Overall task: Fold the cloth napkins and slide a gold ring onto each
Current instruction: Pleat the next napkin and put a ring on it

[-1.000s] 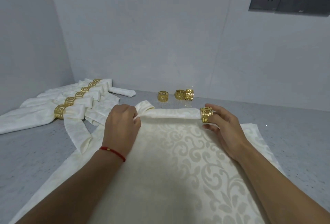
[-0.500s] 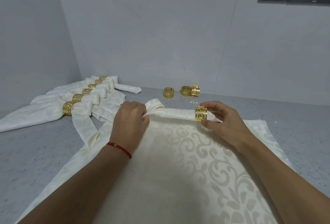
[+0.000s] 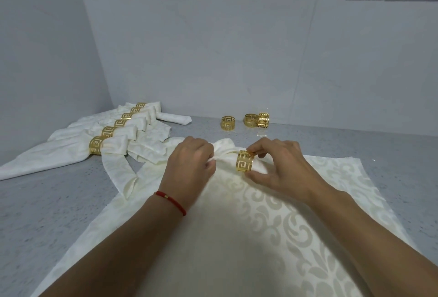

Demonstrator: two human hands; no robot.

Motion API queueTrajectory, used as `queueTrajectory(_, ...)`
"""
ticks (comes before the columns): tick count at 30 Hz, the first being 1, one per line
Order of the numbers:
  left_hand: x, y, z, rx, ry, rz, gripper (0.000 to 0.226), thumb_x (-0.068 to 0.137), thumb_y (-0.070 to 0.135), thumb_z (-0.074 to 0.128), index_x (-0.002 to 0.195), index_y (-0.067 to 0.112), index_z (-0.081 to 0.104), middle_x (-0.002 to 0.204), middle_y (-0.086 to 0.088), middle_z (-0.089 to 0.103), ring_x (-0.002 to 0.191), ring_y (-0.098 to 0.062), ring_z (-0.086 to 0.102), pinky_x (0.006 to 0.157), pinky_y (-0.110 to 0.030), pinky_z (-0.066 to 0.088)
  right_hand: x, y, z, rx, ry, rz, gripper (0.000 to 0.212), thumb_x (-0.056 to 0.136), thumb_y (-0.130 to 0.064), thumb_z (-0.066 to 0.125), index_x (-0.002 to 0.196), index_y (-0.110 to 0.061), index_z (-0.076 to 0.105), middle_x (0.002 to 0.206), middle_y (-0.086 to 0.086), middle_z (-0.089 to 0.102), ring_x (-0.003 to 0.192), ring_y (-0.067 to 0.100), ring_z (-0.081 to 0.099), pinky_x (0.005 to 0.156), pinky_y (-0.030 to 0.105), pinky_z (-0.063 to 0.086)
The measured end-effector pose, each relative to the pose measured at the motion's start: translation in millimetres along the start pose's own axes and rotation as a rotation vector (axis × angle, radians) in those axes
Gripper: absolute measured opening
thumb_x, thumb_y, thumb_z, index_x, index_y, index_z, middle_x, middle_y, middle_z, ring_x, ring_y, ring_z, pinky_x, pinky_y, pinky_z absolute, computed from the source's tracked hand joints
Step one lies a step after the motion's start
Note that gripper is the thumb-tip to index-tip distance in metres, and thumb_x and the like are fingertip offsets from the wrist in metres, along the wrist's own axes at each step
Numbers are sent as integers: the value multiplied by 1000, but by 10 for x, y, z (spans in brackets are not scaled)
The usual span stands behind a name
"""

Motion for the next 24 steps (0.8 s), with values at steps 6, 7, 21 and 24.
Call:
queueTrajectory(6,-6,169,-1,-76,20,78,32,55,-3,77,63,11,49,63,0,49,63,-22,46,58,-25,29,3,94,-18,260,71,164,40,75,-37,87,109,-31,67,103,-21,72,102,-5,65,94,24,53)
queueTrajectory(7,-6,195,-2,-90,25,104,33,53,-5,76,63,10,48,62,0,48,63,-21,44,59,-23,26,4,127,-29,302,72,185,39,74,-32,90,107,-29,68,102,-20,73,100,-6,66,95,24,54)
queueTrajectory(21,-55,410,-145,-166,24,347,19,71,-9,65,64,3,52,70,-6,56,70,-26,52,57,-38,43,66,147,-209,508,-73,149,41,72,-4,91,105,-20,71,109,-9,76,108,5,71,103,35,54)
queueTrajectory(24,-80,430,-160,-178,17,355,20,70,-11,65,64,2,52,70,-6,56,69,-25,51,57,-37,42,90,72,-245,438,-102,109,42,72,-5,91,106,-20,71,110,-10,76,106,5,71,102,34,55)
Point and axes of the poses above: each hand's wrist, its own x-axis towards the middle knuckle, its own z-axis out of the palm, y = z × x, the point moved 9 cm from there along x, towards the middle knuckle
